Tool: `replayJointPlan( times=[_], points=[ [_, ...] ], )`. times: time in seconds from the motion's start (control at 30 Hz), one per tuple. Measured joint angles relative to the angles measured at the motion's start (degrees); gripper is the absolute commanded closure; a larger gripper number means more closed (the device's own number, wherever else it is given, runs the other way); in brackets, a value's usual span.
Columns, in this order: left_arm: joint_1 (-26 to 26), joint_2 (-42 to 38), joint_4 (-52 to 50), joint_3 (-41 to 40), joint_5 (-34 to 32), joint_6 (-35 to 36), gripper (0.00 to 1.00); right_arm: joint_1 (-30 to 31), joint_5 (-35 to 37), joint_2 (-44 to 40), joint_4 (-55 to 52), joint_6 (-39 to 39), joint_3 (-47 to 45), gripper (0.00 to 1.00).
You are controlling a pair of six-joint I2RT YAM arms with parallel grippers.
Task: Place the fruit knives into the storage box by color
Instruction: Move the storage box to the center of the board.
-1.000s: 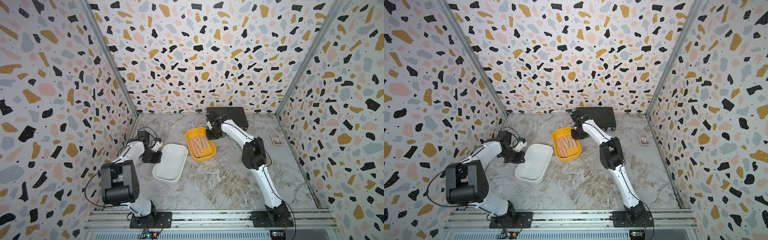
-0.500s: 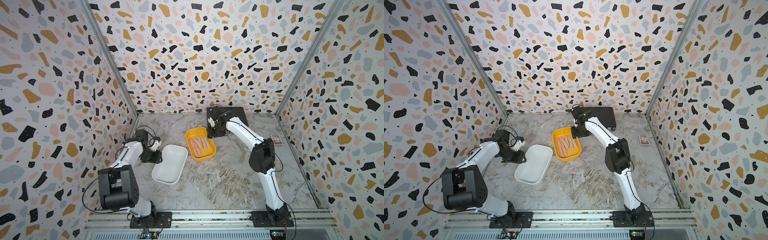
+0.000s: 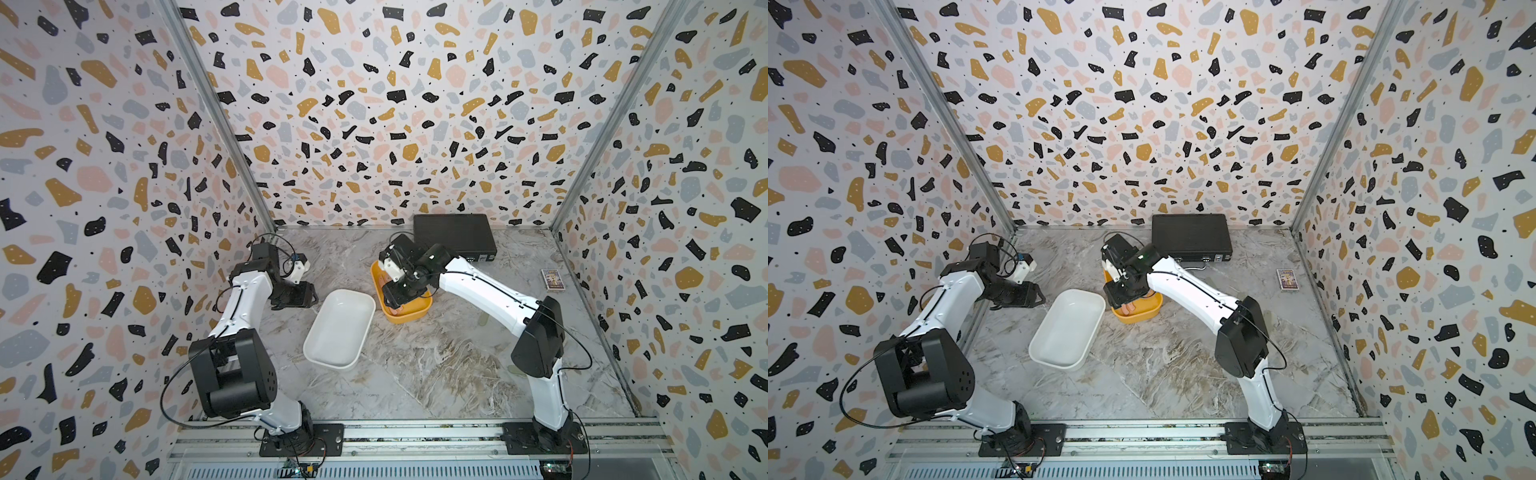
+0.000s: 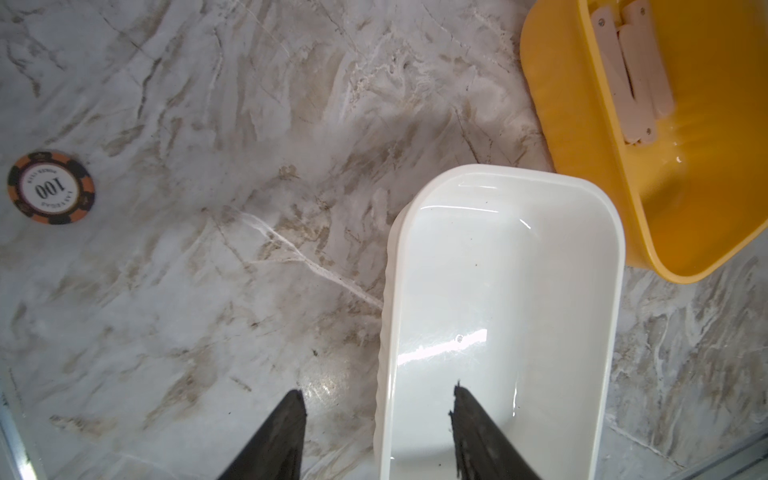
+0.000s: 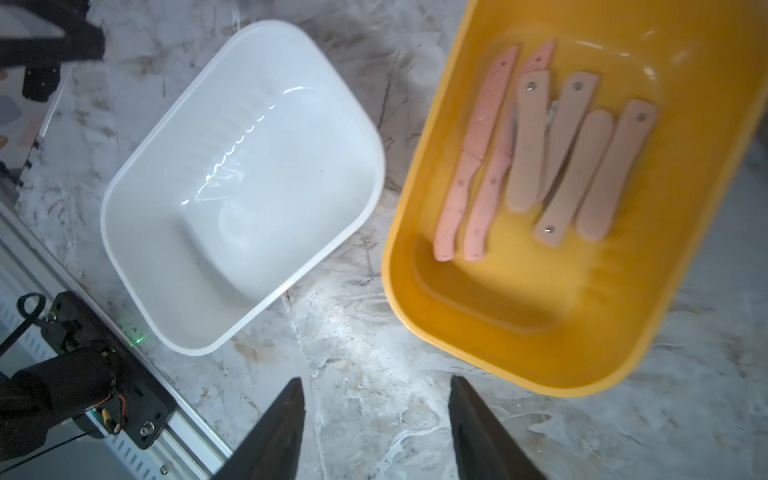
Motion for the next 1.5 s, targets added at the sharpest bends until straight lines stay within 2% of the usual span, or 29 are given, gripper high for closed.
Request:
replayJointPlan(
  times=[0.23, 0.53, 0.9, 1.13, 1.5],
  points=[
    [-0.13, 2.93, -0.98, 1.53, 6.16, 1.16, 0.31, 3.06, -1.01, 1.9, 1.7, 1.25, -0.31, 0.42],
    [-0.44, 10.43, -0.98, 5.22, 8.17, 4.02, 0.28, 3.08, 0.07, 2.1, 3.19, 2.34, -6.08, 0.42],
    [-5.95, 16.7, -0.35, 8.17, 10.19, 4.39, 0.28, 2.82, 4.31, -5.79, 3.72, 2.32, -12.63, 0.41],
    [-7.61, 16.92, -0.15, 7.5, 11.56, 4.96, 0.28, 2.43, 5.03, -8.7, 3.85, 2.32, -13.11, 0.41],
    [-7.52, 10.43, -1.36, -3.04, 14.38, 7.61, 0.29, 2.38, 5.01, -8.39, 3.82, 2.23, -13.22, 0.41]
  ],
)
